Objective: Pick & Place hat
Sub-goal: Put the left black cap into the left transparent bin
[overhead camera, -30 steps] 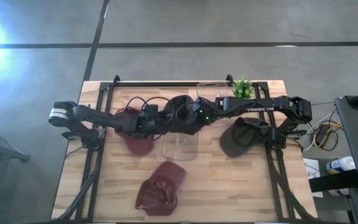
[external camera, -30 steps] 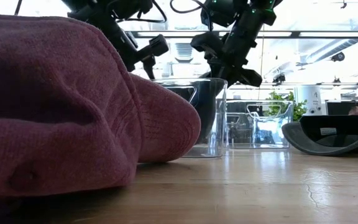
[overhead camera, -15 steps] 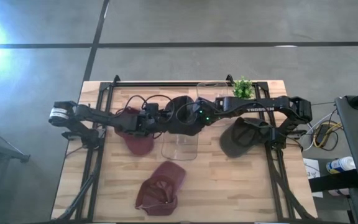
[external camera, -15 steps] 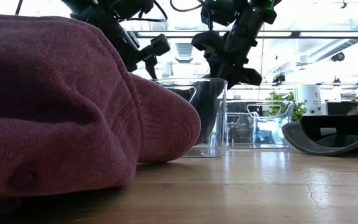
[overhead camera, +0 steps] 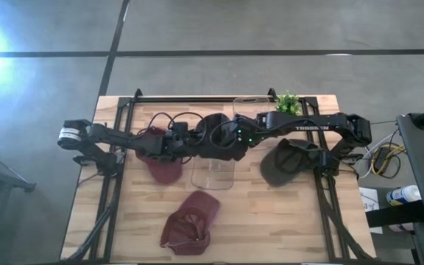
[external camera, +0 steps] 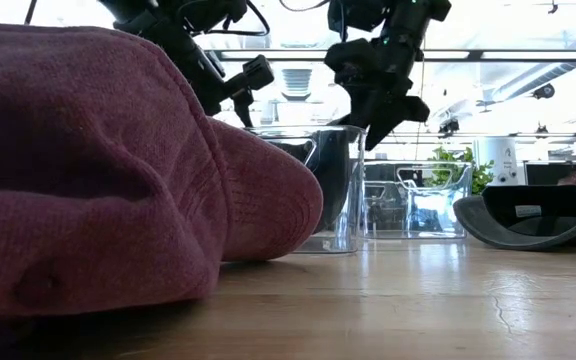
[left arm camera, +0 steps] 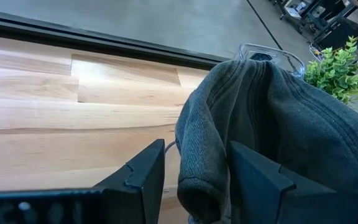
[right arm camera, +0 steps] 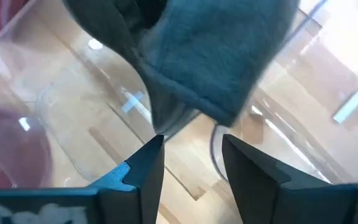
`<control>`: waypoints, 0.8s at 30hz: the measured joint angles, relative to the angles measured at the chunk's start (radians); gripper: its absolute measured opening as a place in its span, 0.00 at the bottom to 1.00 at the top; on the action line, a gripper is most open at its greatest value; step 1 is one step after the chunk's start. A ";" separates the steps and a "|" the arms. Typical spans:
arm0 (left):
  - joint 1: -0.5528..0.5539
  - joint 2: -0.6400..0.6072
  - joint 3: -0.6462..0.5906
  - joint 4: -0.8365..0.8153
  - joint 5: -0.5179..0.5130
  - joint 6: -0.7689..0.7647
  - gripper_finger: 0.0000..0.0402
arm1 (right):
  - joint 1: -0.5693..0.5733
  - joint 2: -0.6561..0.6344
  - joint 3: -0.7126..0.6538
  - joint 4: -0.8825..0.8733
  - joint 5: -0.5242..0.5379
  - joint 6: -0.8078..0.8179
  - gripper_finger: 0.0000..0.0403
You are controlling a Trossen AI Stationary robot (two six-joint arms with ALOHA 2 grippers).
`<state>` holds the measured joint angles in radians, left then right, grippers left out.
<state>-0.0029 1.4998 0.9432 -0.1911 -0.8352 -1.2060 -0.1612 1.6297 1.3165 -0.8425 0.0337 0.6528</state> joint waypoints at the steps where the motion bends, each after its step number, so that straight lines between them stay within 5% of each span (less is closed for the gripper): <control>1: 0.000 0.000 0.000 0.000 0.000 0.001 0.42 | 0.003 -0.004 0.004 -0.001 0.003 -0.005 0.40; 13: -0.035 -0.039 0.026 0.007 0.016 0.133 0.42 | 0.071 -0.067 0.140 -0.030 0.260 -0.137 0.38; 24: -0.037 -0.050 0.018 -0.039 0.013 0.180 0.42 | 0.063 0.081 0.146 0.024 0.258 -0.265 0.38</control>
<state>-0.0402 1.4502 0.9615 -0.2297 -0.8224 -1.0261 -0.0981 1.7110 1.4624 -0.8185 0.2913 0.3882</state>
